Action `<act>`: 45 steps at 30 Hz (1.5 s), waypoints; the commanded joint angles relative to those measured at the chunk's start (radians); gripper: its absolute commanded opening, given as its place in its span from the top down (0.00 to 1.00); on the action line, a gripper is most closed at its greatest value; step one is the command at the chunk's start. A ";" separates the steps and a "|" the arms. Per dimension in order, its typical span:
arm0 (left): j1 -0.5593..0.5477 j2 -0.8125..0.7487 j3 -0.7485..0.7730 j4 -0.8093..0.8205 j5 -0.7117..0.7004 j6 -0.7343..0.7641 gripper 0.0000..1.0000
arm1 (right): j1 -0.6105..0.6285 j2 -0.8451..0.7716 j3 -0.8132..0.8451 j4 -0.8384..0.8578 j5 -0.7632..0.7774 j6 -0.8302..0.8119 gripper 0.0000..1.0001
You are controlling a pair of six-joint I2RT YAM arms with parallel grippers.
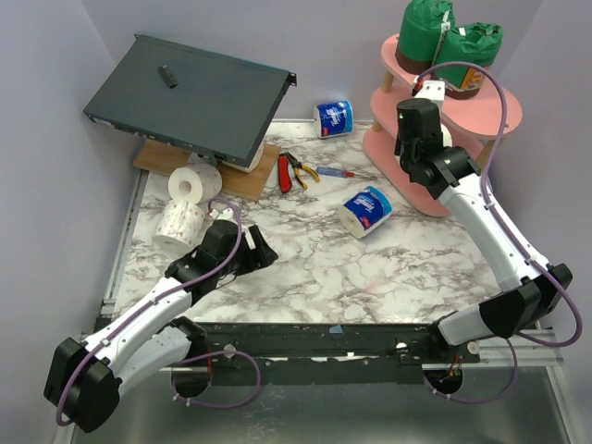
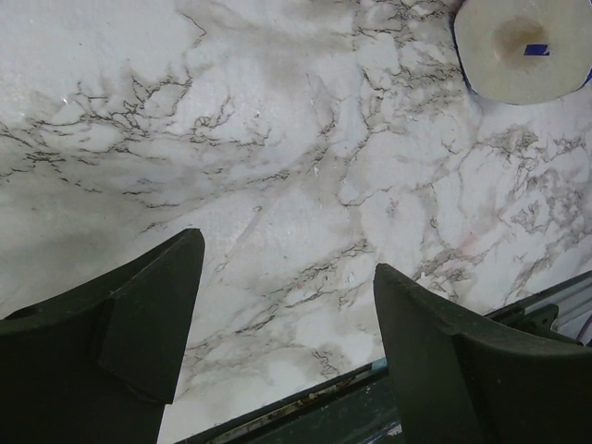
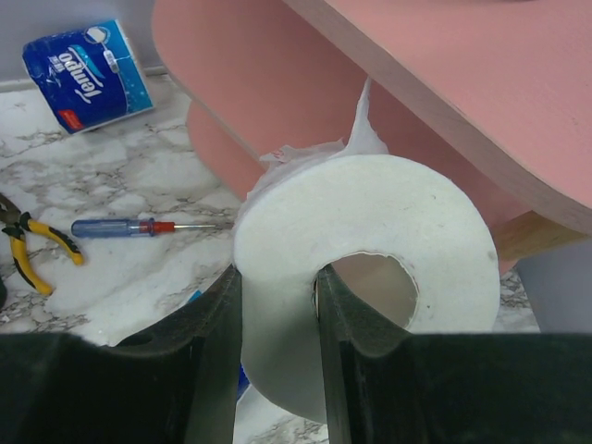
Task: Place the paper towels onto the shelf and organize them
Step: Place the paper towel on the shelf.
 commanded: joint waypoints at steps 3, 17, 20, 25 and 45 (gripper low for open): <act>0.006 -0.003 -0.018 0.035 0.035 0.018 0.23 | -0.028 0.006 0.035 0.013 0.049 -0.026 0.67; 0.006 0.012 -0.019 0.041 0.037 0.028 0.23 | -0.110 0.053 0.057 0.023 0.031 -0.020 0.67; 0.005 0.013 -0.018 0.042 0.038 0.028 0.23 | -0.126 0.052 0.046 0.048 0.042 -0.017 0.67; 0.005 0.019 -0.021 0.045 0.039 0.029 0.23 | -0.148 0.063 0.039 0.068 0.043 -0.013 0.67; 0.005 0.037 -0.017 0.047 0.040 0.034 0.23 | -0.184 0.090 0.022 0.131 0.100 -0.025 0.63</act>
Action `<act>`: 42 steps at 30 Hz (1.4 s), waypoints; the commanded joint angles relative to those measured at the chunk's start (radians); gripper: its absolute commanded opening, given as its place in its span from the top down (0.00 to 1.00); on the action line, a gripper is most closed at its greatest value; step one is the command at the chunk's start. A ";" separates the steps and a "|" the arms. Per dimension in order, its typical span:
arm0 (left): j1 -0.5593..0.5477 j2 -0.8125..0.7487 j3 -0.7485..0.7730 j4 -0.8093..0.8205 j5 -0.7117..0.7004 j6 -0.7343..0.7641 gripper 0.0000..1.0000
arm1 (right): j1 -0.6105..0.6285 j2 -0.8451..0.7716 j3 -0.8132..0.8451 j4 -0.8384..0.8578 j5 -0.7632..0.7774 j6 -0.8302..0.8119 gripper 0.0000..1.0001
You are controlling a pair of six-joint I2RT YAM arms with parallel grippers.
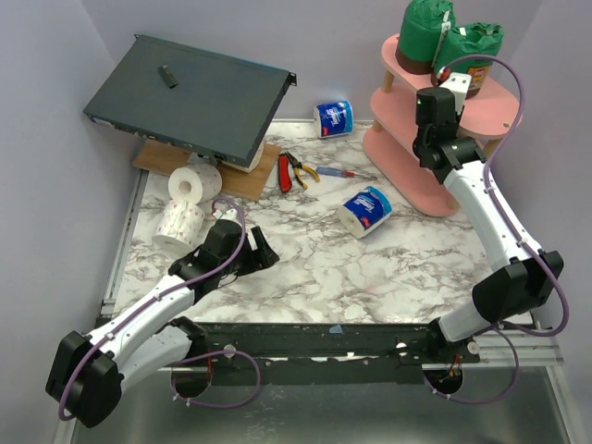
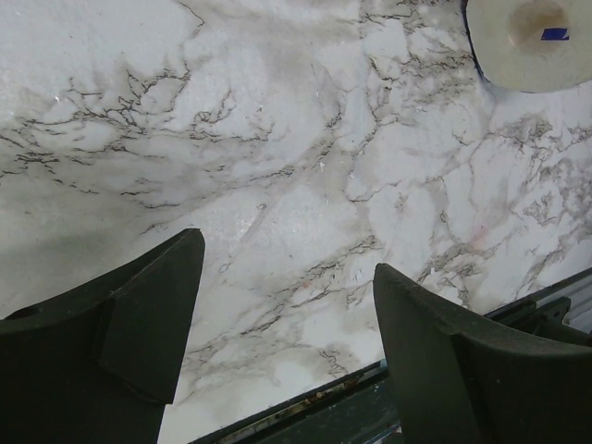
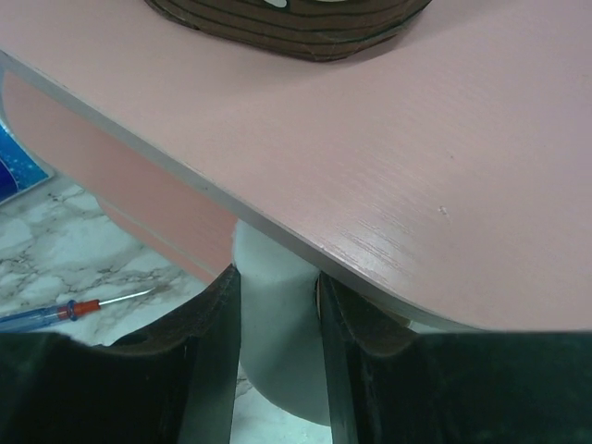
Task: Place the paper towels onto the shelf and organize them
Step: Place the paper towel on the shelf.
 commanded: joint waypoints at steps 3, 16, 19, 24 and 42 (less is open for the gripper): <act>0.005 0.002 -0.008 0.019 0.021 0.015 0.23 | -0.014 0.011 -0.004 0.055 0.051 -0.011 0.59; 0.005 0.011 -0.014 0.028 0.033 0.014 0.23 | -0.021 0.000 -0.024 0.058 0.054 -0.001 0.39; 0.006 0.013 -0.014 0.030 0.036 0.013 0.23 | -0.021 -0.005 -0.023 0.057 0.050 -0.001 0.36; 0.005 0.013 -0.014 0.031 0.037 0.012 0.23 | -0.021 -0.015 -0.003 0.033 0.024 0.017 0.33; 0.004 0.009 -0.010 0.027 0.040 0.010 0.23 | -0.021 -0.048 0.069 -0.024 -0.048 0.060 0.26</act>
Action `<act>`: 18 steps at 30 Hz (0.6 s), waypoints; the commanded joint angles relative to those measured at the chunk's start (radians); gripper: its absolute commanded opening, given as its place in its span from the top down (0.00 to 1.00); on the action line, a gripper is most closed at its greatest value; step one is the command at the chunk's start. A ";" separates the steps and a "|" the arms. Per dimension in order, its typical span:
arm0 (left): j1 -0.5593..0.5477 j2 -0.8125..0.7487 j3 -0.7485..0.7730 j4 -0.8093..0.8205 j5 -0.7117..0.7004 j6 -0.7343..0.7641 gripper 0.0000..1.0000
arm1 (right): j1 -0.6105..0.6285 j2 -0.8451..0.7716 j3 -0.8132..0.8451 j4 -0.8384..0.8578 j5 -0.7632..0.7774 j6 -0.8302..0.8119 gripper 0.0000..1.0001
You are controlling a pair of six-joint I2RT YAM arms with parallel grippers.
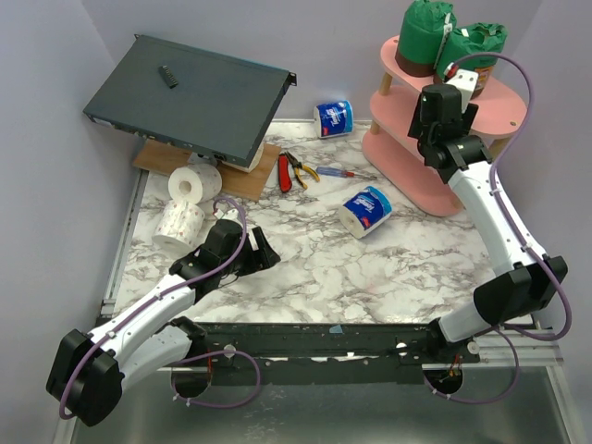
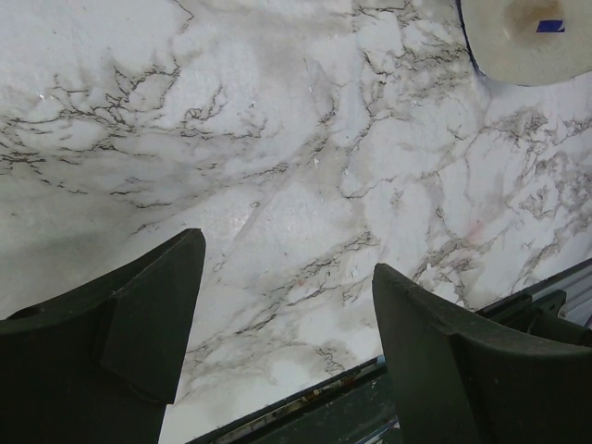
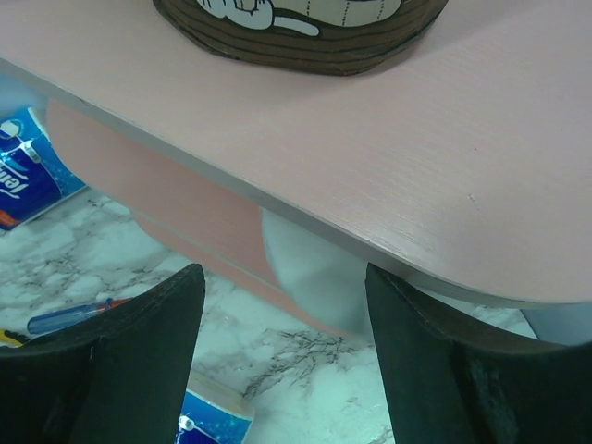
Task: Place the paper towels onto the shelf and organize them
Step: Place the paper towel on the shelf.
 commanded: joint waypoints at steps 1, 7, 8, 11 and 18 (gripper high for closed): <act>0.003 -0.003 -0.009 0.012 0.020 0.009 0.23 | -0.016 -0.038 0.045 -0.007 -0.012 0.011 0.26; 0.002 -0.005 -0.007 0.010 0.019 0.009 0.24 | -0.015 -0.061 0.055 -0.023 -0.046 0.032 0.26; 0.003 -0.005 -0.007 0.009 0.019 0.010 0.24 | -0.014 -0.067 0.059 -0.029 -0.056 0.036 0.26; 0.002 -0.007 -0.005 0.007 0.018 0.010 0.24 | -0.014 -0.101 0.053 -0.035 -0.088 0.053 0.26; -0.004 -0.010 -0.004 0.010 0.014 0.002 0.24 | -0.014 -0.313 -0.171 0.062 -0.187 0.082 0.26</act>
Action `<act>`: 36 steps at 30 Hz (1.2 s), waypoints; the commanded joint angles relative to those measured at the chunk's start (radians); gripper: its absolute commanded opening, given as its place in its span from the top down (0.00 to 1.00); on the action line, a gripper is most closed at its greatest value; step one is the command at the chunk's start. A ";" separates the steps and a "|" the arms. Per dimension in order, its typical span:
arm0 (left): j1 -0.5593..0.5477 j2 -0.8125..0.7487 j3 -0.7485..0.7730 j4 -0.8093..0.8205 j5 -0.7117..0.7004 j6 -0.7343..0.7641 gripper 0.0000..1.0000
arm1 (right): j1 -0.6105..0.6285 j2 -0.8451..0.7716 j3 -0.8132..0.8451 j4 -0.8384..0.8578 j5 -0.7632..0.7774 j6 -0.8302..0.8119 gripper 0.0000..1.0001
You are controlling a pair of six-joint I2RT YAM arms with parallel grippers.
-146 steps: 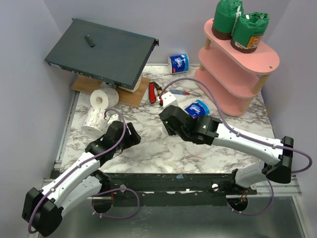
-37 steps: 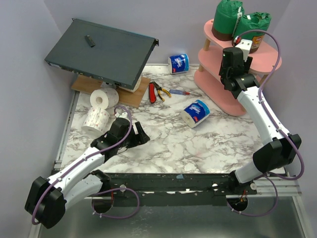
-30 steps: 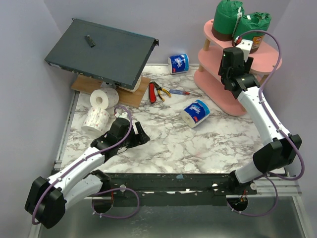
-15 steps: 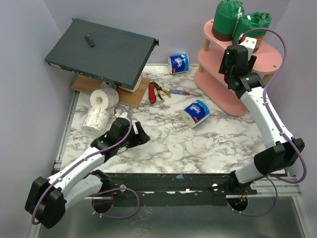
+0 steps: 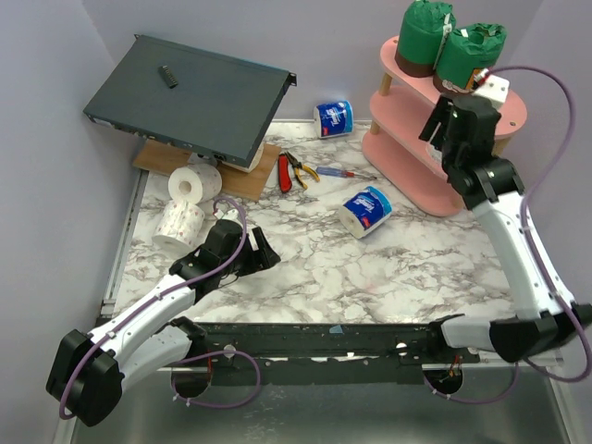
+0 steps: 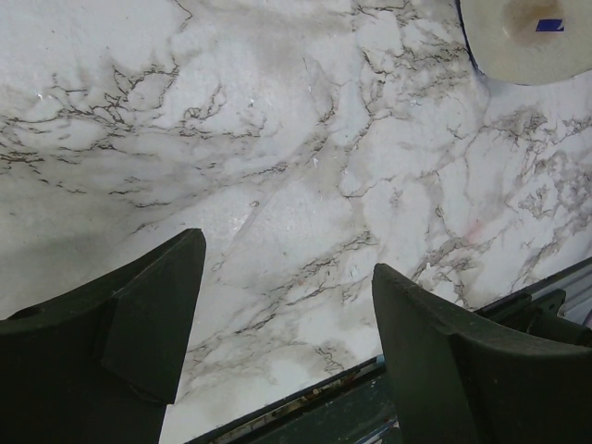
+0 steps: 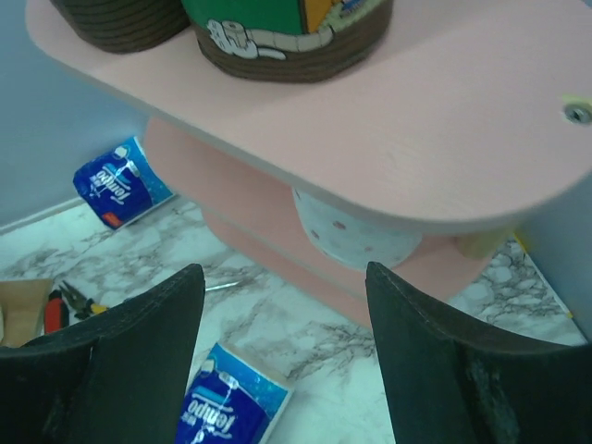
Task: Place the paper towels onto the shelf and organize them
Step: Place the paper towel on the shelf, then adjust the paper towel at the center of the board.
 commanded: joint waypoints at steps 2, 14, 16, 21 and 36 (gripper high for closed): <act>-0.006 -0.006 -0.005 0.016 0.013 -0.001 0.24 | -0.009 -0.207 -0.213 0.101 -0.105 0.033 0.26; -0.024 -0.003 0.022 0.046 0.041 -0.021 0.25 | -0.009 -0.509 -0.631 0.280 -0.433 0.115 0.27; -0.028 0.003 0.022 0.044 0.039 -0.025 0.25 | -0.009 -0.534 -0.672 0.287 -0.481 0.127 0.28; -0.038 0.011 0.023 0.033 0.025 -0.033 0.25 | -0.008 -0.584 -0.752 0.277 -0.564 0.133 0.28; -0.087 0.073 0.058 0.034 -0.022 -0.060 0.25 | 0.108 -0.618 -0.951 0.324 -0.594 0.242 0.30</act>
